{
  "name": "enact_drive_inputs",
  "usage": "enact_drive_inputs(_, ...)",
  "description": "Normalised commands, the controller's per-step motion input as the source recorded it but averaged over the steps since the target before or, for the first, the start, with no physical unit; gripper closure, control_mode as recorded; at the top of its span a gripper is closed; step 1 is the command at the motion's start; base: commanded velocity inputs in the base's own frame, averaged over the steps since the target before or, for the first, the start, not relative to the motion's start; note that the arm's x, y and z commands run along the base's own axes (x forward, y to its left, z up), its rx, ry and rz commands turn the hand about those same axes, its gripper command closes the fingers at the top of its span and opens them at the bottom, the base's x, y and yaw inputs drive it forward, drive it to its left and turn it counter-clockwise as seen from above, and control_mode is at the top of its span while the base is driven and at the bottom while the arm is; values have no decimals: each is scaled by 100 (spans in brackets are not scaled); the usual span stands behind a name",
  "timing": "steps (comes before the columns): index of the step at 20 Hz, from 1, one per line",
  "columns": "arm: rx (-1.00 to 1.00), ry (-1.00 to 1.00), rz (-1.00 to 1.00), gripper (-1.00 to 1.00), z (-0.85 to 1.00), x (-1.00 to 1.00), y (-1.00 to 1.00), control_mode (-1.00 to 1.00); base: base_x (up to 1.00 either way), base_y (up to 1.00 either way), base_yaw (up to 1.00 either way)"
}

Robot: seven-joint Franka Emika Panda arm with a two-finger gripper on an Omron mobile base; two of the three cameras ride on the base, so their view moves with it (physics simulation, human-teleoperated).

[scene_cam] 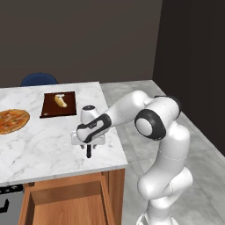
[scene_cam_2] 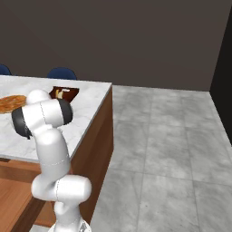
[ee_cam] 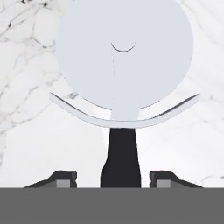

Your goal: Take the pizza cutter from the drawer on the left and place it on the dining counter for cutting.

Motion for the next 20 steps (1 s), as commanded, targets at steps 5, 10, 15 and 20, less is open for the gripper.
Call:
enact_drive_inputs(5,0,0,0,-100,0,0,0,-100,0,0,0)
enact_drive_inputs(10,0,0,0,-100,5,-1,0,-100,0,0,0)
enact_drive_inputs(15,0,-3,0,-100,30,-20,-1,-100,0,0,0)
enact_drive_inputs(20,0,0,0,-100,39,-33,-17,-100,0,0,0)
